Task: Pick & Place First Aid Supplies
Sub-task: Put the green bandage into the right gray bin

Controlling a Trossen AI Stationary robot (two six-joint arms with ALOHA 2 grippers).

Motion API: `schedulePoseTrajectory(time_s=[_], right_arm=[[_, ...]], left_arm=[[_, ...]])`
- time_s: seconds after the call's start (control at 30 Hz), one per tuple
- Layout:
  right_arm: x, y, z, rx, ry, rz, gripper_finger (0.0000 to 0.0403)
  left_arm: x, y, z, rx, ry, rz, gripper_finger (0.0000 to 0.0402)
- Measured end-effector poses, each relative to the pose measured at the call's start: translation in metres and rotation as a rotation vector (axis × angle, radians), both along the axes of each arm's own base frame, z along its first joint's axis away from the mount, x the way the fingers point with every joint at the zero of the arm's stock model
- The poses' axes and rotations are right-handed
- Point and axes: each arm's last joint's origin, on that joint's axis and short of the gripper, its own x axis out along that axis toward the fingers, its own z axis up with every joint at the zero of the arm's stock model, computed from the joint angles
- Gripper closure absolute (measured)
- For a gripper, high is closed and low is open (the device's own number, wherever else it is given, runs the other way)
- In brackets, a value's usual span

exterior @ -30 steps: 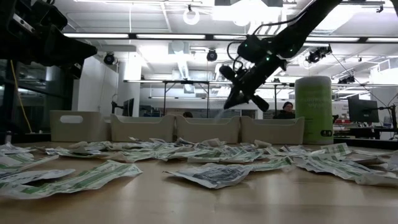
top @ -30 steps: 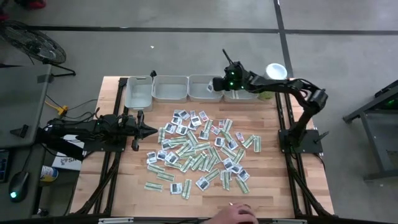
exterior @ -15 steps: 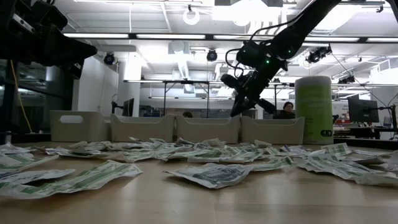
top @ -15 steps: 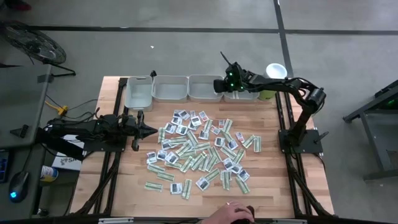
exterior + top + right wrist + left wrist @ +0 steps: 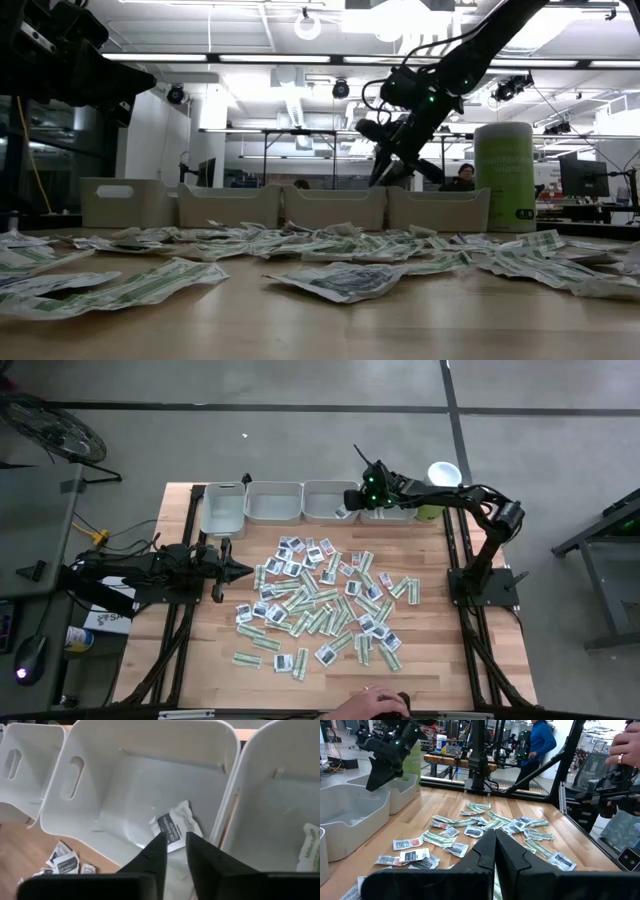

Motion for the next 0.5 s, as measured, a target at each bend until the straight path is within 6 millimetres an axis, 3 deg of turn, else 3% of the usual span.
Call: schedulePoseTrajectory(time_s=[0.2, 0.5], right_arm=[[-0.006, 0.007, 0.011, 0.014, 0.006, 0.057, 0.0292], [-0.028, 0.026, 0.044, -0.115, 0.129, 0.254, 0.0289]], left_arm=[[0.0, 0.0, 0.0, 0.0, 0.0, 0.0, 0.0401], [0.0, 0.0, 0.0, 0.0, 0.0, 0.0, 0.0401]])
